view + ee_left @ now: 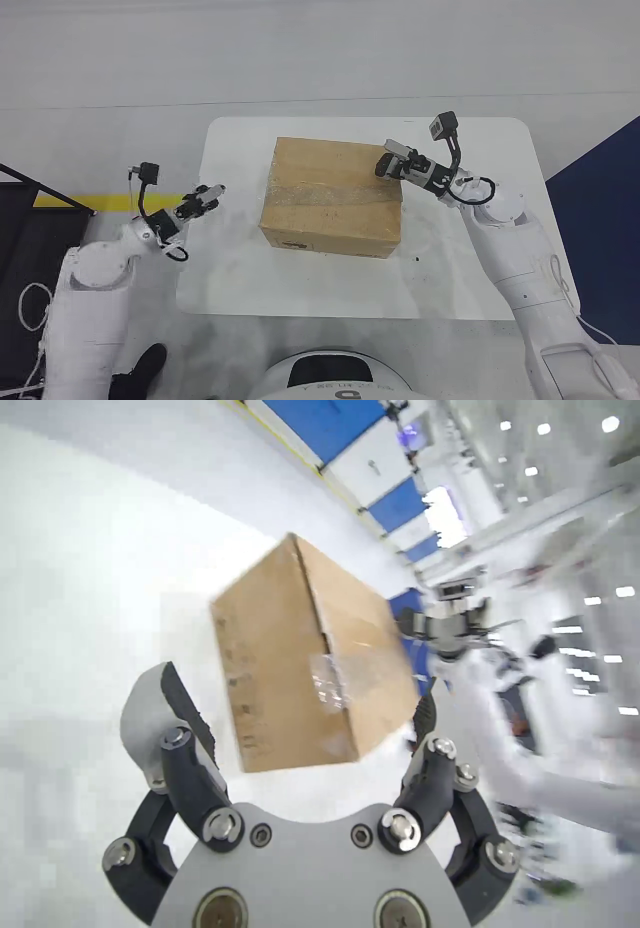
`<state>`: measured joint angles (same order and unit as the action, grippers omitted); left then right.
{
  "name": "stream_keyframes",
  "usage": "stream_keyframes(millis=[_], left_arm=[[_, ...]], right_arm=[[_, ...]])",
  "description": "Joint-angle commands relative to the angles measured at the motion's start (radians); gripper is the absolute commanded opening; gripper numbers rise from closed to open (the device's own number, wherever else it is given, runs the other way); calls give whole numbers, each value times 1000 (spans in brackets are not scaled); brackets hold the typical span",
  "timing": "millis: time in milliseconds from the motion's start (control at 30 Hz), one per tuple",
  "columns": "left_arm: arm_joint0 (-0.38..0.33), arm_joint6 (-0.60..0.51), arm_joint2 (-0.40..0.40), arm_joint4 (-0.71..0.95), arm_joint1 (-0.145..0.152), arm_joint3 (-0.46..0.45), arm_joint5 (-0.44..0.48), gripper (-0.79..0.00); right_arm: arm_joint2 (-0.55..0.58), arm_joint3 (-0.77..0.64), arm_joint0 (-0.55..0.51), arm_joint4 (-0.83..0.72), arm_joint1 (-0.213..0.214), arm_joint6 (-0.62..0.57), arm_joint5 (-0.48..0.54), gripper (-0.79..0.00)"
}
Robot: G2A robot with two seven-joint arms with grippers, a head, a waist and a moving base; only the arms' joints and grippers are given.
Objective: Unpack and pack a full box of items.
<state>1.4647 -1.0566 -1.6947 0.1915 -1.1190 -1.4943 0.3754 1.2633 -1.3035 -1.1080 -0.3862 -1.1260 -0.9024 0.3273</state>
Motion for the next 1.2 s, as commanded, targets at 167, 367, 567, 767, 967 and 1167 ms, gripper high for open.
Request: stream_keyframes(millis=[167, 367, 567, 767, 967, 1167], left_arm=[[-215, -383, 125, 198, 9, 292, -246, -397], [-299, -395, 226, 160, 0, 386, -221, -431], [-335, -371, 263, 163, -3, 422, -180, -434], [-351, -359, 270, 187, 0, 429, -161, -434], [-367, -318, 278, 179, 3, 417, -159, -785], [-364, -277, 264, 149, 14, 348, -139, -785]], right_arm=[[0, 0, 0, 0, 0, 0, 0, 0], [0, 0, 0, 0, 0, 0, 0, 0], [0, 0, 0, 0, 0, 0, 0, 0], [0, 0, 0, 0, 0, 0, 0, 0], [0, 0, 0, 0, 0, 0, 0, 0], [0, 0, 0, 0, 0, 0, 0, 0]])
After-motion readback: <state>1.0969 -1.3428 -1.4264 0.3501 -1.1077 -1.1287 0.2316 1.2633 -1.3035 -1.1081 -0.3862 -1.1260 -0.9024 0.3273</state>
